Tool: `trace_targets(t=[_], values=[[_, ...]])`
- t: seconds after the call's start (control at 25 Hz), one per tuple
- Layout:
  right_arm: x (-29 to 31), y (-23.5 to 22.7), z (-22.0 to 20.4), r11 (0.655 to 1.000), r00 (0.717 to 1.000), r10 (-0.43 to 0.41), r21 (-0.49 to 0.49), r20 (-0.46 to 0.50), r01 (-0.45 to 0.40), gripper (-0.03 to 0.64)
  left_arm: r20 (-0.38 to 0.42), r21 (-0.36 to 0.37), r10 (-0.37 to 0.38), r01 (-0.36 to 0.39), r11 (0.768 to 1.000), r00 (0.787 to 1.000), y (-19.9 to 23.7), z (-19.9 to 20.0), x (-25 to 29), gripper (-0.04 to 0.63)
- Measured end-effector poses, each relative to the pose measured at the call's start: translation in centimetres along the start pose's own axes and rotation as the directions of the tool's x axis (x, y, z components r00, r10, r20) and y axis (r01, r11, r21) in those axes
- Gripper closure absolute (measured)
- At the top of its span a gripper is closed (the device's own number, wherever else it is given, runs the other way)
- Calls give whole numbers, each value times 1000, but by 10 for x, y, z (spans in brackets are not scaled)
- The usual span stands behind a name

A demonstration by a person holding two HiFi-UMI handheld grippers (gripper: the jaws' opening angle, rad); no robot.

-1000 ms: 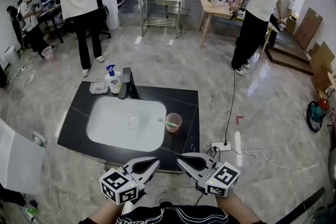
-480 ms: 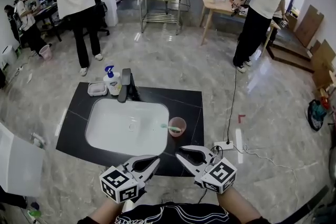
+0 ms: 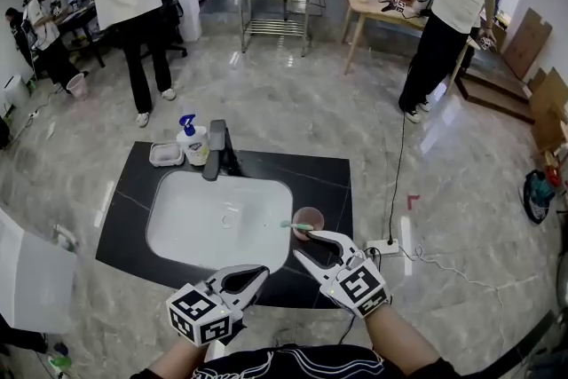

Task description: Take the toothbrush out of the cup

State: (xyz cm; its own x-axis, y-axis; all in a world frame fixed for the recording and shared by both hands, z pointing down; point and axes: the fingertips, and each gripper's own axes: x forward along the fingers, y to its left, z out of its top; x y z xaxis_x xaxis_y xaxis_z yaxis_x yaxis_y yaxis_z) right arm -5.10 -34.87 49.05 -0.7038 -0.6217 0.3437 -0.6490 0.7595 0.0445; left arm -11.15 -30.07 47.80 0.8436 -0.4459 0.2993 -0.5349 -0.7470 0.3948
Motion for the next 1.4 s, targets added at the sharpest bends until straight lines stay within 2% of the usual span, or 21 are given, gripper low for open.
trace_targets(t=[0.16, 0.32, 0.4, 0.64, 0.92, 1.08, 1.4], values=[[15, -9, -10, 995, 997, -34, -97, -67, 27, 488, 2, -7, 10, -10, 1000, 1000, 5, -1, -4, 592], [30, -20, -22, 970, 984, -102, -232, -144, 66, 488, 2, -21, 19, -19, 1000, 1000, 8, -3, -7, 592], [38, -25, -27, 962, 978, -125, -262, -167, 78, 488, -2, -26, 25, -25, 999, 1000, 11, -5, -10, 592], [55, -28, -45, 945, 962, -149, -319, -230, 70, 489, -2, -48, 45, -45, 998, 999, 17, -11, -18, 592], [61, -29, -48, 933, 953, -171, -351, -250, 76, 492, 8, -76, 64, -63, 995, 998, 23, -16, -25, 592], [63, -34, -50, 929, 949, -195, -357, -247, 98, 561, 15, -81, 72, -71, 994, 997, 27, -17, -27, 592], [63, -38, -49, 924, 950, -213, -363, -228, 120, 577, 28, -94, 95, -92, 991, 995, 32, -18, -30, 592]])
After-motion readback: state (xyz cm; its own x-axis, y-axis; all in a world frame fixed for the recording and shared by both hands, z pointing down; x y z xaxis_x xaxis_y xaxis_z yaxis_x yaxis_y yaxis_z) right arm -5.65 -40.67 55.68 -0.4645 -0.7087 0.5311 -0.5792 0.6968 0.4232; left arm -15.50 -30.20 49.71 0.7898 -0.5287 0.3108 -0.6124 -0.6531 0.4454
